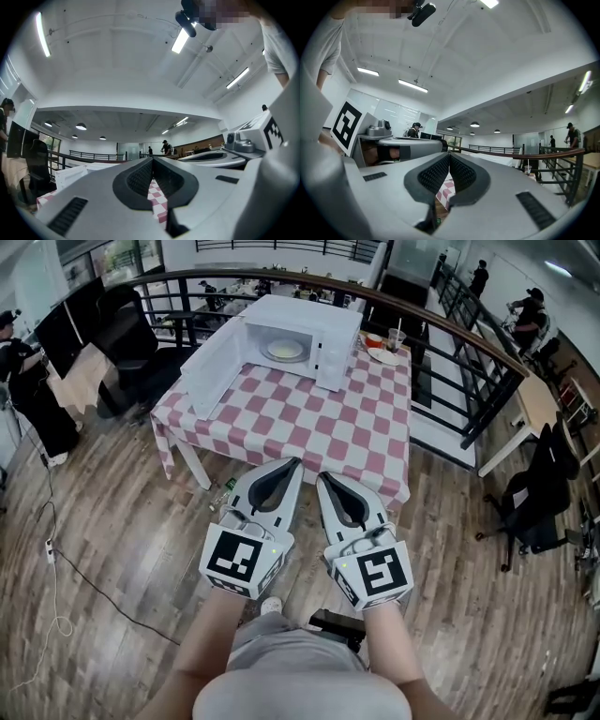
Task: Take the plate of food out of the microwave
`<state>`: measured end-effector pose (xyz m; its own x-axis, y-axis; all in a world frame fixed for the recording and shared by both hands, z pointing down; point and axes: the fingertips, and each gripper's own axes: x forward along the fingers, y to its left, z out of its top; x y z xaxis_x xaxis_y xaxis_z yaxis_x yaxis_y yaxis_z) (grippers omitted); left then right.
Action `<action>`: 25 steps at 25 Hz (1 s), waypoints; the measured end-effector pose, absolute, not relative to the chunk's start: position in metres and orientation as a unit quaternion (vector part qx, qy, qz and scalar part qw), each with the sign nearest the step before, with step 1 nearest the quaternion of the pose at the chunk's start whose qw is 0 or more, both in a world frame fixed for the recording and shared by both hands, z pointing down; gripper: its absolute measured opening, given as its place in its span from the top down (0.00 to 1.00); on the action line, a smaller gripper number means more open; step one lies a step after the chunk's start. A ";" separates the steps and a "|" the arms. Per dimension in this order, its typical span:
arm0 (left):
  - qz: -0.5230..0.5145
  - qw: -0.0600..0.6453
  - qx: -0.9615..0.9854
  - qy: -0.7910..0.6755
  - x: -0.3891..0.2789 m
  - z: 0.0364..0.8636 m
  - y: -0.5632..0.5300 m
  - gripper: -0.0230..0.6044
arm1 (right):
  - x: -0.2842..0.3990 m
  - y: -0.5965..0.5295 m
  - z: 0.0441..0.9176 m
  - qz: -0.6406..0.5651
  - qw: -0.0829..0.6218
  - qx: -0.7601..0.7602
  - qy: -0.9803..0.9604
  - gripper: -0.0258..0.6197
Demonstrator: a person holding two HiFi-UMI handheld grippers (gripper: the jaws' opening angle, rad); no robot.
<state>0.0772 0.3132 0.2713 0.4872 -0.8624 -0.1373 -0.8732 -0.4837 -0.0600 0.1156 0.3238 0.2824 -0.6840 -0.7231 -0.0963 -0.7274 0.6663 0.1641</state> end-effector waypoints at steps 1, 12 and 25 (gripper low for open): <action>0.043 0.061 -0.862 0.502 0.073 0.272 0.306 0.96 | 0.110 0.317 0.282 0.095 0.011 -0.399 0.912 0.92; 0.045 0.053 -0.871 0.487 0.028 0.279 0.239 0.96 | 0.062 0.251 0.291 0.091 0.001 -0.414 0.906 0.92; 0.046 0.035 -0.863 0.502 0.002 0.296 0.185 0.96 | 0.040 0.200 0.311 0.077 -0.013 -0.404 0.911 0.92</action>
